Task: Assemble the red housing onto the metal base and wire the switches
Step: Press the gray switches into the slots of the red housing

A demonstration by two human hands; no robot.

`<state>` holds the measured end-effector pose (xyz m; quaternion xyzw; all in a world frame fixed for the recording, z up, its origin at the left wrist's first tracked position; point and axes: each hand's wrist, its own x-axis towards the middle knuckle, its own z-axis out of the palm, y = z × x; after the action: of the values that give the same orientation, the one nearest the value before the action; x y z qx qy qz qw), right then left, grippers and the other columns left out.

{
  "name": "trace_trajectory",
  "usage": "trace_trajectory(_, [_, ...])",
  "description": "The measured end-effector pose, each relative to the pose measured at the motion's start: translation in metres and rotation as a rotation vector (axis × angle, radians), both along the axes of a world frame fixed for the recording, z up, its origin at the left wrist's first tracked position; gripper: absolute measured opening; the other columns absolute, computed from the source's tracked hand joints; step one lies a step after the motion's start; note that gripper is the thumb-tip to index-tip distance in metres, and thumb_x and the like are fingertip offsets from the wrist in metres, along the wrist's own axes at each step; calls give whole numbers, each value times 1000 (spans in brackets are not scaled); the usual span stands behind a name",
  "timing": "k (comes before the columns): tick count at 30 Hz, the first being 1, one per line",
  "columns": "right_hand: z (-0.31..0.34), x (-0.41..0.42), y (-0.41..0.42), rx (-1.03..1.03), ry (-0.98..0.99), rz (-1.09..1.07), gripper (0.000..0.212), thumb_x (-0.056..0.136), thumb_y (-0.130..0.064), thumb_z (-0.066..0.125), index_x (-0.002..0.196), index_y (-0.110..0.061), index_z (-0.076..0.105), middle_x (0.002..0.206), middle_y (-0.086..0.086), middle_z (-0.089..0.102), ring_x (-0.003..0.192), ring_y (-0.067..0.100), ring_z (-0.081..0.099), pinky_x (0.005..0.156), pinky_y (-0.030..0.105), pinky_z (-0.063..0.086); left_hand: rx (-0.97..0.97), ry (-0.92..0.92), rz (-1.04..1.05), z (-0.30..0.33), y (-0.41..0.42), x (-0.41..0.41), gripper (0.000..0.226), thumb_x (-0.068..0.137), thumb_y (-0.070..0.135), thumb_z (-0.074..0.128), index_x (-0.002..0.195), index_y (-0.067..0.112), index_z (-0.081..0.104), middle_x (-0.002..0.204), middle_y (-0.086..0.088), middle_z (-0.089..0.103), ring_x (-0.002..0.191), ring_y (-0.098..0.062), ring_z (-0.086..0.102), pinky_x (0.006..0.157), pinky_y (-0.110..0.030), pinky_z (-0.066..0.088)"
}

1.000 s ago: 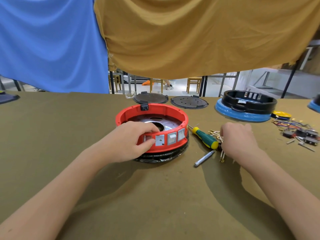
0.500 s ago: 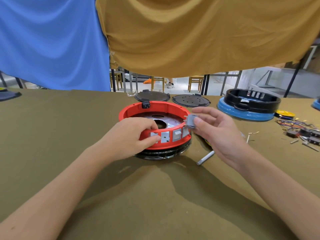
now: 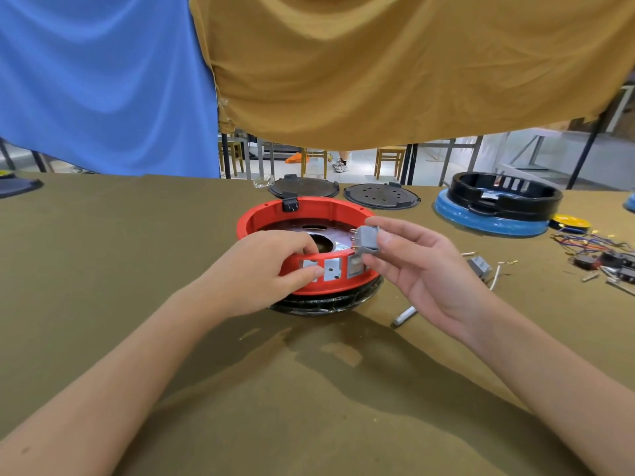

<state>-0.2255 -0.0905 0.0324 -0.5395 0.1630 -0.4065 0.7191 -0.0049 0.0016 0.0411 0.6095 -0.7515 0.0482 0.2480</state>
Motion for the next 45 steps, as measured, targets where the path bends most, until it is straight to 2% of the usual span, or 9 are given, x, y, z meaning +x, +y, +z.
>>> trace_trajectory(3, [0,-1,1,-44,7,4,45,72,0,76,116,-7,69,122,14,68,101,26,70,80,27,57,-10,17,-5,-1,1,0,17,93,41,59,101,27,64,91,15,65,84,-4,58,74,-29,49])
trace_trajectory(9, [-3,5,8,-164,123,-39,32,86,-22,68,114,-5,69,95,17,72,80,21,68,69,26,58,-28,10,-28,-2,0,0,15,94,38,61,101,25,64,89,14,64,81,-6,58,72,-30,48])
trace_trajectory(12, [-4,6,10,-109,87,3,31,90,-21,62,113,-1,68,96,17,72,78,19,68,70,25,58,-27,16,-28,-2,0,0,16,94,38,61,100,25,64,87,14,64,80,-6,58,71,-30,48])
trace_trajectory(15, [-6,6,11,-146,95,6,33,84,-16,67,116,-6,68,100,18,70,83,23,70,74,27,58,-34,20,-33,-3,-1,0,16,94,38,60,101,24,64,88,15,65,81,-6,59,72,-32,48])
trace_trajectory(19, [-8,4,14,-436,256,-69,40,79,-8,79,115,-21,68,108,7,72,93,25,72,83,33,59,-30,37,-32,-4,-2,1,16,95,38,59,102,25,65,88,15,65,81,-5,59,73,-33,49])
trace_trajectory(22, [-8,5,17,-626,303,-138,40,76,-5,82,109,-24,69,106,-2,69,87,15,67,78,34,59,-29,41,-40,-4,-1,0,13,95,37,59,100,27,64,85,15,65,79,-4,59,71,-33,49])
trace_trajectory(26, [-12,6,17,-828,396,-202,42,74,-7,84,109,-24,67,106,-7,63,85,17,61,72,32,59,-30,48,-42,-4,-1,0,14,95,37,58,100,25,65,85,13,65,78,-6,59,71,-34,48])
trace_trajectory(37, [-17,11,14,-1081,497,-282,41,71,-7,86,103,-24,67,103,-12,57,80,15,60,70,31,56,-38,42,-29,-4,0,-1,13,95,37,58,99,27,63,81,13,64,75,-7,58,67,-31,47])
trace_trajectory(45, [-16,14,15,-1226,513,-382,39,73,-11,85,108,-18,69,106,-10,55,89,1,55,76,14,48,-46,42,-52,-4,1,-5,14,94,36,58,101,25,65,83,13,65,76,-8,59,69,-34,47])
